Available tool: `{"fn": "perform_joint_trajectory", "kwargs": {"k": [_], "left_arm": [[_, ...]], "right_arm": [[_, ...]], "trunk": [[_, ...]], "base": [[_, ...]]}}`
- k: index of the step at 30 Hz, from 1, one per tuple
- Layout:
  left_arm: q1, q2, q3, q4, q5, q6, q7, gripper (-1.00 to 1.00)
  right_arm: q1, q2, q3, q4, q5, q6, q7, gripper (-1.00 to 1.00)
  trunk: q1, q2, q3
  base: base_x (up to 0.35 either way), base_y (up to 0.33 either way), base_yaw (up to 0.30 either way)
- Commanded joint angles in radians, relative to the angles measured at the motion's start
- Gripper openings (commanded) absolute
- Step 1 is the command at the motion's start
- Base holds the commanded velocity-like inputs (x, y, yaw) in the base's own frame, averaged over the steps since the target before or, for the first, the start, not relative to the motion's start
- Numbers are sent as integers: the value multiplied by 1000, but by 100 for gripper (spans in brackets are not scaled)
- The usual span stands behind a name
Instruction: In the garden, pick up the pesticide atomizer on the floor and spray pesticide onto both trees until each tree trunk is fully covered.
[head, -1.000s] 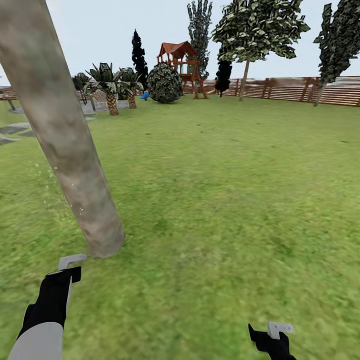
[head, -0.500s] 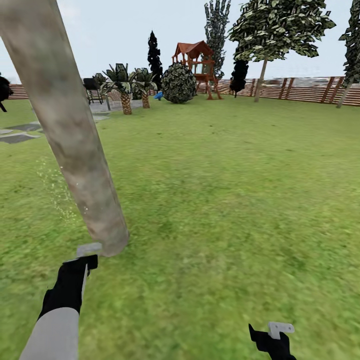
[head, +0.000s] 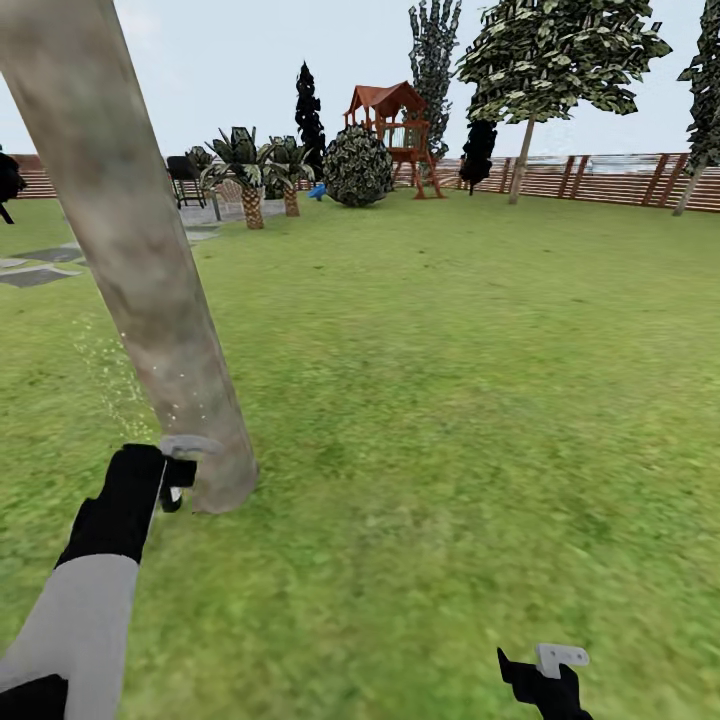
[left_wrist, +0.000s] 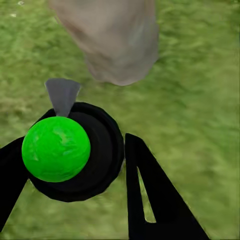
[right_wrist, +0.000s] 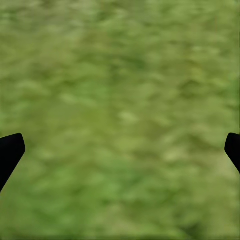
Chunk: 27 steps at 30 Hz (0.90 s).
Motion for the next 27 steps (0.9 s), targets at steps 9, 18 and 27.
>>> {"fn": "perform_joint_trajectory", "kwargs": {"k": [9, 18, 27], "left_arm": [[14, 161, -12, -31, 54, 8, -126, -100], [11, 139, -6, -39, 52, 39, -129, -100], [13, 198, -15, -43, 54, 41, -207, -100]], "right_arm": [[0, 0, 1, 0, 0, 0, 0, 100], [0, 0, 1, 0, 0, 0, 0, 100], [0, 0, 1, 0, 0, 0, -1, 100]], "trunk": [[0, 0, 0], [0, 0, 0], [0, 0, 0]], "base": [[40, 0, 0], [118, 0, 0], [0, 0, 0]]}}
